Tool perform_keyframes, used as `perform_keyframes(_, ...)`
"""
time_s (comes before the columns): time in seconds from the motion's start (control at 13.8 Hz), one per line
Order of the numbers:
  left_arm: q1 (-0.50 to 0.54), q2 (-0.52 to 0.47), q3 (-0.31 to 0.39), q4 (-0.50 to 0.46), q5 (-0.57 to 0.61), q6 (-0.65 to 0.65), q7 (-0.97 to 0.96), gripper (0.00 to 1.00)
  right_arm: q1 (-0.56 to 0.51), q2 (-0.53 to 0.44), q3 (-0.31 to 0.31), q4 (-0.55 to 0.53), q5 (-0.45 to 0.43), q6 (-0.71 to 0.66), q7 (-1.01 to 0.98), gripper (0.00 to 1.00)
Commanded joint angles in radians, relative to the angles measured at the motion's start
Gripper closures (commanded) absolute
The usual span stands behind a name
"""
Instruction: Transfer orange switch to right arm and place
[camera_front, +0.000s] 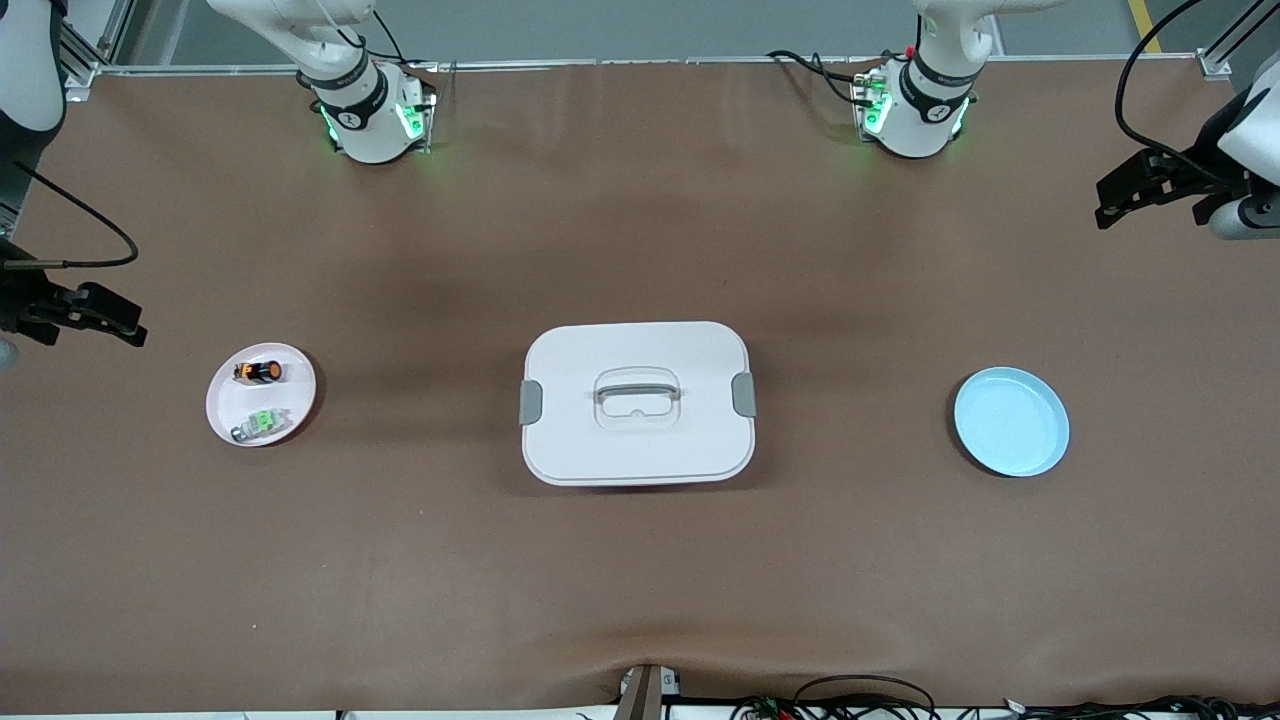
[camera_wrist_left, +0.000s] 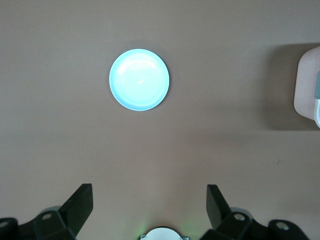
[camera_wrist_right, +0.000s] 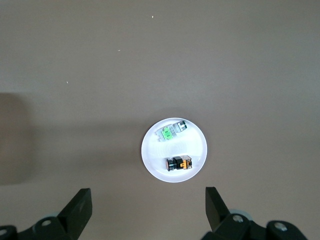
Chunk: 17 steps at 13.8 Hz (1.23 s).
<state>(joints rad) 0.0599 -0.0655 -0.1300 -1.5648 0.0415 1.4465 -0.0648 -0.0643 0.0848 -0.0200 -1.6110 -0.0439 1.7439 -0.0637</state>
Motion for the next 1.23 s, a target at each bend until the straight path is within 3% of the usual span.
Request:
perform_keyframes(0.0, 0.008, 0.0, 0.0, 0.009, -0.006, -0.023, 0.025, 0.0, 0.037, 0.009, -0.032, 0.02, 0.015, -0.006, 0.015, 0.0)
perform_keyframes(0.15, 0.006, -0.002, 0.0, 0.011, -0.006, -0.034, 0.023, 0.0, 0.07, 0.009, -0.07, 0.02, 0.015, -0.006, 0.015, 0.0)
perform_keyframes(0.58, 0.006, 0.0, 0.0, 0.006, -0.005, -0.029, 0.025, 0.0, 0.104, 0.009, -0.101, 0.02, 0.015, -0.006, 0.015, 0.0)
perform_keyframes(1.16, 0.006, 0.003, 0.0, 0.006, -0.005, -0.024, 0.025, 0.0, 0.096, -0.013, -0.097, 0.057, 0.03, -0.087, 0.015, 0.0)
